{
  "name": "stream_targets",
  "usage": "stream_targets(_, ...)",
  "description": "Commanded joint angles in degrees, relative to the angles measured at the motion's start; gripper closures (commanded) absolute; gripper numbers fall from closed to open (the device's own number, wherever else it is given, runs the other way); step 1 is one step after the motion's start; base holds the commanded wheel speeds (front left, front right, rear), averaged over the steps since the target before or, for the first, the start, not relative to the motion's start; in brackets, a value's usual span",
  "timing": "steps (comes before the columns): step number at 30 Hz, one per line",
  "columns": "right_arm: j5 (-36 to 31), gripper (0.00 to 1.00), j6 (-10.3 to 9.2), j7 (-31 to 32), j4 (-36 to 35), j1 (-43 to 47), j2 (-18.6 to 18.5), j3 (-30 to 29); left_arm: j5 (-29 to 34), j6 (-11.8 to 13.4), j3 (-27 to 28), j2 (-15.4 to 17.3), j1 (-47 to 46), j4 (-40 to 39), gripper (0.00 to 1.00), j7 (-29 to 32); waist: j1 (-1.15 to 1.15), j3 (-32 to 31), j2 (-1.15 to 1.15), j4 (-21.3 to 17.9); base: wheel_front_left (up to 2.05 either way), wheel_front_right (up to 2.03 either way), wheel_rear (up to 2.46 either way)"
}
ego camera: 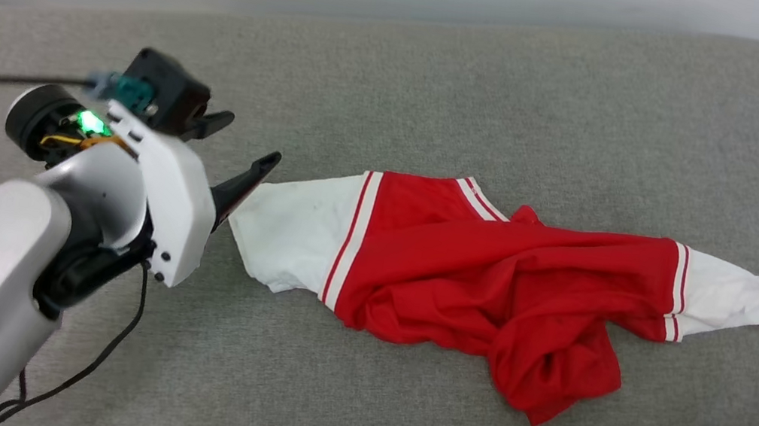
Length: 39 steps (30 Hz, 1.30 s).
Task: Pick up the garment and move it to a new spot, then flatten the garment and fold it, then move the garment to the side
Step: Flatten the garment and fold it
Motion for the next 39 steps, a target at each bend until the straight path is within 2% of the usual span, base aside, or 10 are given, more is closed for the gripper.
stream_targets(1, -0.41, 0.00, -0.02, -0.49, 0.24, -0.96, 0.33, 0.20, -2.56, -0.05, -1.25, 0.38, -2.73, 0.72, 0.00, 3.59, 0.00, 1.44, 0.00, -1.01, 0.00, 0.00, 0.00)
stream_targets(5, -1.09, 0.00, -0.02, -1.20, 1.00, -1.93, 0.47, 1.05, -6.11, -0.04, -5.77, 2.44, -8.46, 3.70, 0.00, 11.53, 0.00, 3.86, 0.00, -2.44, 0.00, 0.00, 0.00)
stream_targets(12, -1.48, 0.00, -0.02, -2.38, 2.77, -2.80, 0.56, 2.23, -9.21, -0.06, -10.33, 4.23, -13.44, 9.84, 0.00, 19.25, 0.00, 7.12, 0.00, -4.35, 0.00, 0.00, 0.00)
stream_targets(24, 0.00, 0.00, -0.02, -3.94, 5.44, -3.96, 0.60, 2.44, -11.40, -0.06, -15.31, 4.83, -14.05, 16.53, 0.00, 23.31, 0.00, 10.27, 0.00, -5.30, 0.00, 0.00, 0.00)
stream_targets(25, -0.11, 0.00, -0.02, -4.01, 5.66, -4.04, 0.60, 2.37, -11.54, -0.06, -15.62, 4.74, -13.75, 16.84, 0.26, 23.31, 0.00, 10.29, 0.00, -5.17, 0.00, 0.00, 0.00)
stream_targets(26, -0.24, 0.00, -0.02, -4.01, 5.84, -4.13, 0.60, 2.34, -11.91, -0.06, -15.83, 4.59, -13.40, 17.08, 0.96, 23.24, 0.00, 10.27, 0.00, -5.01, 0.00, 0.00, 0.00)
stream_targets(27, -0.44, 0.00, -0.02, -4.05, 6.01, -4.25, 0.61, 2.38, -12.23, -0.06, -15.76, 4.38, -13.05, 17.22, 1.00, 22.71, 0.00, 10.17, 0.00, -4.81, 0.00, 0.00, 0.00)
stream_targets(31, -1.25, 0.00, -0.02, -4.11, 6.55, -4.47, 0.60, 2.45, -12.25, 0.35, -13.74, 4.00, -12.57, 17.32, 1.00, 17.89, 0.00, 9.12, 0.00, -3.82, 0.00, 0.00, 0.00)
stream_targets(39, -3.64, 0.00, -0.02, -1.30, 6.66, -3.19, 0.52, 1.74, -11.19, 2.29, -8.98, 6.75, -9.44, 15.31, 1.00, 4.88, 0.00, 4.53, 0.00, 0.13, 0.00, 0.00, 0.00)
